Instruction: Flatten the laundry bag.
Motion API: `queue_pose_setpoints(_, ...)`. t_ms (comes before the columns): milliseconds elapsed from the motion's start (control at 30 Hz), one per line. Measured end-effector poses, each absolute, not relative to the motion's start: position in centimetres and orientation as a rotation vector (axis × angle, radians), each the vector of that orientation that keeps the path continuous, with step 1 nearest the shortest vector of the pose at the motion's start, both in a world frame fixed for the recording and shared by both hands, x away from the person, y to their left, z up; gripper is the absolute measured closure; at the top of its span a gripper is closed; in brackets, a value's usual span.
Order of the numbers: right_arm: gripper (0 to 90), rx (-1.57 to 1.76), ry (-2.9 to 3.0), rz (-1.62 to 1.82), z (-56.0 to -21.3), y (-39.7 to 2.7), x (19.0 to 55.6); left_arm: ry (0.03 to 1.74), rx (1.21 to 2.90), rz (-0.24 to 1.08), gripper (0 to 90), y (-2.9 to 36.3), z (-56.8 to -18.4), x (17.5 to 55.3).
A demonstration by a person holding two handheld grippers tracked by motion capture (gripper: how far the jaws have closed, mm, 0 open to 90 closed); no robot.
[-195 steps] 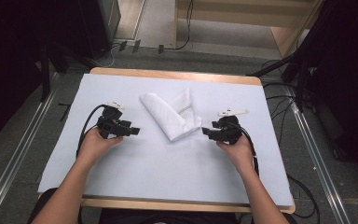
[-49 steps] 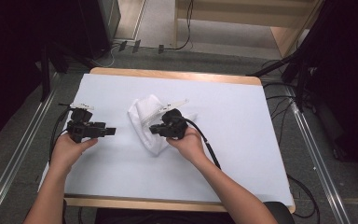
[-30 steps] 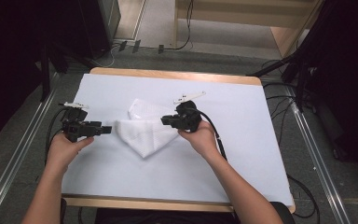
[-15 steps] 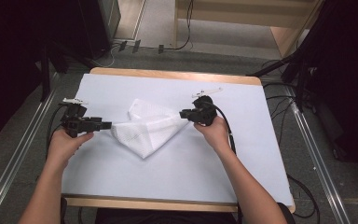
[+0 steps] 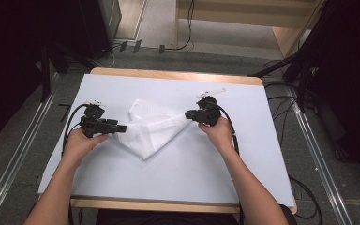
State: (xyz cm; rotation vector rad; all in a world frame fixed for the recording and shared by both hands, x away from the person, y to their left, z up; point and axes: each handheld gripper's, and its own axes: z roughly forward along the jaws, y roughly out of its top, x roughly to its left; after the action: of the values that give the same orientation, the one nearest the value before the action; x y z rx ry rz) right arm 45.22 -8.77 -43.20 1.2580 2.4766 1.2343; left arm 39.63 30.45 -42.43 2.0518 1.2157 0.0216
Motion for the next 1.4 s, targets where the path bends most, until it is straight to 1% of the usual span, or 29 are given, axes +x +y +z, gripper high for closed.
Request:
queue_pose_setpoints(33, 77.9, 1.253, 2.479, 1.234, -43.2, -8.8, 45.2, 1.218, 2.051, 0.016, 39.1, 30.4, -42.6, 39.7)
queue_pose_setpoints(100, 77.9, 1.254, 2.480, 1.235, -43.2, -8.8, 45.2, 1.221, 2.075, -0.025, 48.6, 30.4, -43.0, 39.9)
queue_pose_setpoints(133, 77.9, 1.257, 2.477, 1.236, -43.2, -8.9, 45.2, 1.221, 2.075, -0.025, 54.3, 30.4, -43.0, 39.9)
queue_pose_setpoints(167, 77.9, 1.258, 2.476, 1.237, -43.2, -8.9, 45.2, 1.216, 2.081, -0.040, 57.3, 30.3, -43.1, 39.9)
queue_pose_setpoints(200, 77.9, 1.258, 2.476, 1.237, -43.2, -8.9, 45.2, 1.214, 2.093, -0.043, 57.3, 30.3, -43.2, 39.9)
queue_pose_setpoints(267, 77.9, 1.268, 2.473, 1.236, -43.2, -9.0, 45.1, 1.214, 2.107, -0.053, 69.1, 30.1, -43.3, 39.8)
queue_pose_setpoints(300, 77.9, 1.268, 2.473, 1.236, -43.2, -9.0, 45.1, 1.221, 2.107, -0.059, 69.1, 30.1, -43.3, 39.8)
queue_pose_setpoints(333, 77.9, 1.267, 2.472, 1.233, -43.3, -9.1, 45.2, 1.221, 2.117, -0.075, 75.0, 30.0, -43.4, 39.9)
queue_pose_setpoints(367, 77.9, 1.267, 2.472, 1.233, -43.3, -9.1, 45.2, 1.226, 2.122, -0.072, 75.0, 29.9, -43.4, 39.9)
queue_pose_setpoints(400, 77.8, 1.271, 2.474, 1.231, -43.4, -9.1, 45.2, 1.227, 2.122, -0.077, 81.4, 29.8, -43.4, 39.9)
queue_pose_setpoints(533, 77.8, 1.273, 2.473, 1.229, -43.4, -9.1, 45.2, 1.222, 2.102, -0.100, 84.1, 29.7, -42.9, 39.9)
queue_pose_setpoints(633, 77.9, 1.266, 2.470, 1.229, -43.4, -9.2, 45.3, 1.192, 2.041, -0.084, 84.4, 29.6, -41.6, 39.5)
queue_pose_setpoints(733, 77.8, 1.276, 2.463, 1.223, -43.3, -9.4, 45.2, 1.161, 2.029, -0.056, 84.3, 29.3, -40.6, 39.1)
queue_pose_setpoints(767, 77.9, 1.276, 2.457, 1.221, -43.2, -9.4, 45.2, 1.129, 2.027, -0.023, 84.3, 28.6, -39.6, 38.6)
queue_pose_setpoints(967, 77.8, 1.282, 2.450, 1.221, -43.0, -10.1, 44.9, 1.053, 2.031, 0.024, 84.3, 26.2, -37.6, 37.8)
queue_pose_setpoints(1067, 77.7, 1.285, 2.447, 1.224, -42.6, -10.6, 44.3, 1.006, 2.022, -0.004, 84.2, 24.3, -36.8, 37.7)
queue_pose_setpoints(1100, 77.7, 1.276, 2.444, 1.225, -42.5, -10.8, 44.1, 1.006, 2.022, -0.004, 84.2, 24.3, -36.8, 37.7)
queue_pose_setpoints(1133, 77.3, 1.276, 2.442, 1.229, -42.3, -11.0, 43.8, 0.988, 2.034, -0.009, 84.2, 23.2, -36.5, 37.7)
queue_pose_setpoints(1233, 77.0, 1.270, 2.436, 1.237, -42.0, -11.6, 43.3, 0.972, 2.031, -0.024, 84.1, 22.2, -36.2, 37.9)
queue_pose_setpoints(1400, 76.9, 1.272, 2.436, 1.209, -42.0, -13.5, 41.6, 0.915, 2.049, -0.045, 84.1, 19.5, -35.6, 37.9)
